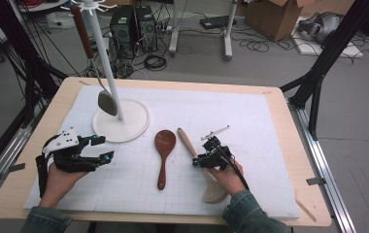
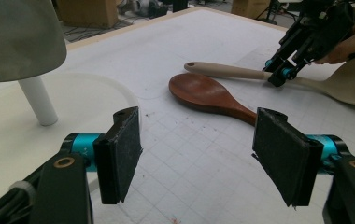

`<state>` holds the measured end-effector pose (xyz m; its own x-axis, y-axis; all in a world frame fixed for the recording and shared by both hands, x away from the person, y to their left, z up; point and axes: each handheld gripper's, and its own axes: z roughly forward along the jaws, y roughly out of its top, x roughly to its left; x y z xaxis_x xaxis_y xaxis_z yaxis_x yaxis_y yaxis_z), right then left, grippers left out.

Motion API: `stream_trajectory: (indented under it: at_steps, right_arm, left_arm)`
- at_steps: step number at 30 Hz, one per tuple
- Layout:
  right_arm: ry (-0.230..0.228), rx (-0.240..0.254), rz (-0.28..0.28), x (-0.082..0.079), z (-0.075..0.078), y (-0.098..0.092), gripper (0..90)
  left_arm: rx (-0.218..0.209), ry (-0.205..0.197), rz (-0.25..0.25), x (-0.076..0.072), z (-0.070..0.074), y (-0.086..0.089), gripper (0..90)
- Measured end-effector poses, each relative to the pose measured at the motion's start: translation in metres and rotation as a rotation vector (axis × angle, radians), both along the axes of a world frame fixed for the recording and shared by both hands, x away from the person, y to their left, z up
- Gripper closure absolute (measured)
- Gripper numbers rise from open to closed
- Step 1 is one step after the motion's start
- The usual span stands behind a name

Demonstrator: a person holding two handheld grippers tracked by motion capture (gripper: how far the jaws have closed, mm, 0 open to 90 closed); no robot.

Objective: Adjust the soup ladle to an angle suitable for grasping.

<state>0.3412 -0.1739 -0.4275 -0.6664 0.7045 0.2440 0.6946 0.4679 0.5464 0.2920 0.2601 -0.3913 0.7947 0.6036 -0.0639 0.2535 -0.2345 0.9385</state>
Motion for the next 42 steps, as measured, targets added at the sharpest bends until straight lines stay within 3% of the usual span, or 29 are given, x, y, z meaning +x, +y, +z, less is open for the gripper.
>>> stream_trajectory:
  at_steps: [15, 42]
  right_arm:
    - [-0.036, 0.168, 0.080, -0.005, 0.012, -0.008, 74.8]
    - [-0.100, 0.261, 0.173, -0.012, 0.024, -0.012, 77.5]
  left_arm:
    - [-0.003, 0.014, -0.024, 0.005, 0.007, -0.007, 33.9]
    - [-0.002, 0.025, -0.077, 0.013, 0.015, -0.028, 35.0]
